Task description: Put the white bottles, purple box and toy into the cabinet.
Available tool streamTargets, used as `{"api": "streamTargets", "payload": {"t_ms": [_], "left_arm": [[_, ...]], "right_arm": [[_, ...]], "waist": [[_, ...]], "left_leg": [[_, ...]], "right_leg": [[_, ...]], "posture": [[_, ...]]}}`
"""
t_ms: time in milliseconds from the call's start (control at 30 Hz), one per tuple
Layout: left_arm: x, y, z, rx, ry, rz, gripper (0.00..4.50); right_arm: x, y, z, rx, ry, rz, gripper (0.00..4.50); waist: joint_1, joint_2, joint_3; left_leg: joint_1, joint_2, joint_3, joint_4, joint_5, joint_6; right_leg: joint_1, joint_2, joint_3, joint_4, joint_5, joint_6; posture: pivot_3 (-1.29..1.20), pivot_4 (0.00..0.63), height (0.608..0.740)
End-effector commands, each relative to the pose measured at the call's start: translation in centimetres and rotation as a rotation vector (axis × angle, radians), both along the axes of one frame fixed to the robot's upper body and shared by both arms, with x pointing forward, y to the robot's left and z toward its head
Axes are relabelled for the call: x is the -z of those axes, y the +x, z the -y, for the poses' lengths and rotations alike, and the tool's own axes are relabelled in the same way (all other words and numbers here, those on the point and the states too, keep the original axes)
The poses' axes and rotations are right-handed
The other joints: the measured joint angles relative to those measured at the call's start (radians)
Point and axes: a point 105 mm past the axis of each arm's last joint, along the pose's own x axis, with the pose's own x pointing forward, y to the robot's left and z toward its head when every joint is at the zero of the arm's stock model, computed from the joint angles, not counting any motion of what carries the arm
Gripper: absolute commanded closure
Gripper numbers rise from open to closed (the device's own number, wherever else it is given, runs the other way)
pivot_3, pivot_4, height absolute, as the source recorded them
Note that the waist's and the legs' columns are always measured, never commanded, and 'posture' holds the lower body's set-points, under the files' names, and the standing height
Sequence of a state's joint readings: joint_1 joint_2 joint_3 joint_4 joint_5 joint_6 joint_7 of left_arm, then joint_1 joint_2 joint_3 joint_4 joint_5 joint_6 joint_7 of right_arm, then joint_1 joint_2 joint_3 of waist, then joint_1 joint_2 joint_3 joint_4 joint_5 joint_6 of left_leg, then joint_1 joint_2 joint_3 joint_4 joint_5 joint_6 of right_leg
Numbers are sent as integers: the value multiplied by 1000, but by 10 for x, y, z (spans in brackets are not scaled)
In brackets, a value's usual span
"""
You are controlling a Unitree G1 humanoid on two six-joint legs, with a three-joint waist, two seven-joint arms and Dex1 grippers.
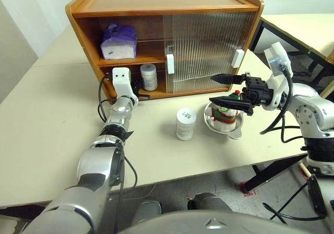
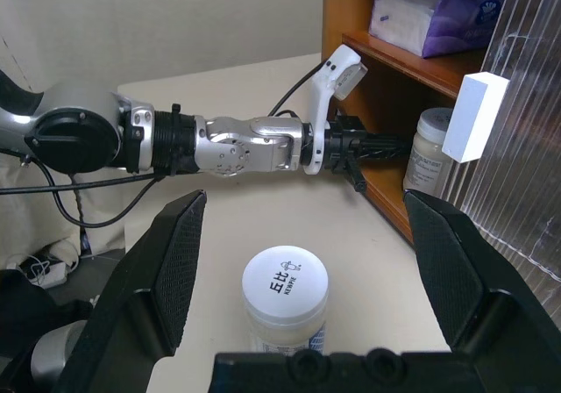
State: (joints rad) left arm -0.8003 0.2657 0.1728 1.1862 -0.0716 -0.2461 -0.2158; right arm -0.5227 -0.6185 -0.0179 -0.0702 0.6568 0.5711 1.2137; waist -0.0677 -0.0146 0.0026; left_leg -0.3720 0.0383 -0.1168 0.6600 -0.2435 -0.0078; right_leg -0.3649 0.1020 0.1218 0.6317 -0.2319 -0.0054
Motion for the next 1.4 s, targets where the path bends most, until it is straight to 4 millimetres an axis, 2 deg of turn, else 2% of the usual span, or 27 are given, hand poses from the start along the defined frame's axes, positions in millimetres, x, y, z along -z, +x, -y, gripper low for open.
{"api": "streamTargets", "payload": {"t_ms": [33,167,600,733,933,1167,1300,1400], "left_arm": [[-4,4,10,41,19,-4,4475],[-5,6,21,73,12,-3,4475],[-6,8,35,114,18,-11,4475],[-6,9,34,107,18,-10,4475],[-9,7,19,76,5,11,4475],[-13,-9,20,202,-42,103,4475],[-16,-24,22,276,-56,141,3597],[-23,-52,24,407,-55,178,2501]], "right_arm": [[0,-1,4,15,-7,-1,0],[0,-2,4,20,-8,0,0],[-1,-3,7,40,-11,3,0],[-2,-2,7,43,-11,4,0],[-1,-2,6,41,-8,2,0],[0,1,3,31,1,-2,0],[0,2,1,26,5,-3,0],[1,3,0,16,8,-7,0]], "waist": [[-2,0,0],[-4,0,0],[-18,0,0],[-24,0,0],[-33,0,0],[-34,0,0],[-31,0,0],[-28,1,0]], "left_leg": [[0,0,0,0,0,0],[0,0,0,0,0,0],[0,0,1,0,-1,2],[-1,0,1,1,-2,4],[-1,0,1,0,-3,5],[-1,0,1,0,-4,6],[-2,0,2,1,-4,5],[-3,0,3,1,-4,5]], "right_leg": [[0,0,0,0,0,0],[0,0,0,0,0,0],[0,0,0,-1,-1,1],[0,0,0,-1,-1,1],[0,0,0,-1,-2,2],[0,0,0,-1,-3,1],[-1,0,0,-1,-4,1],[-1,0,0,-1,-4,1]], "posture": [[-142,0,740],[-142,0,740],[-171,0,740],[-169,0,740],[-155,0,740],[-135,0,740],[-122,0,740],[-107,0,740]]}}
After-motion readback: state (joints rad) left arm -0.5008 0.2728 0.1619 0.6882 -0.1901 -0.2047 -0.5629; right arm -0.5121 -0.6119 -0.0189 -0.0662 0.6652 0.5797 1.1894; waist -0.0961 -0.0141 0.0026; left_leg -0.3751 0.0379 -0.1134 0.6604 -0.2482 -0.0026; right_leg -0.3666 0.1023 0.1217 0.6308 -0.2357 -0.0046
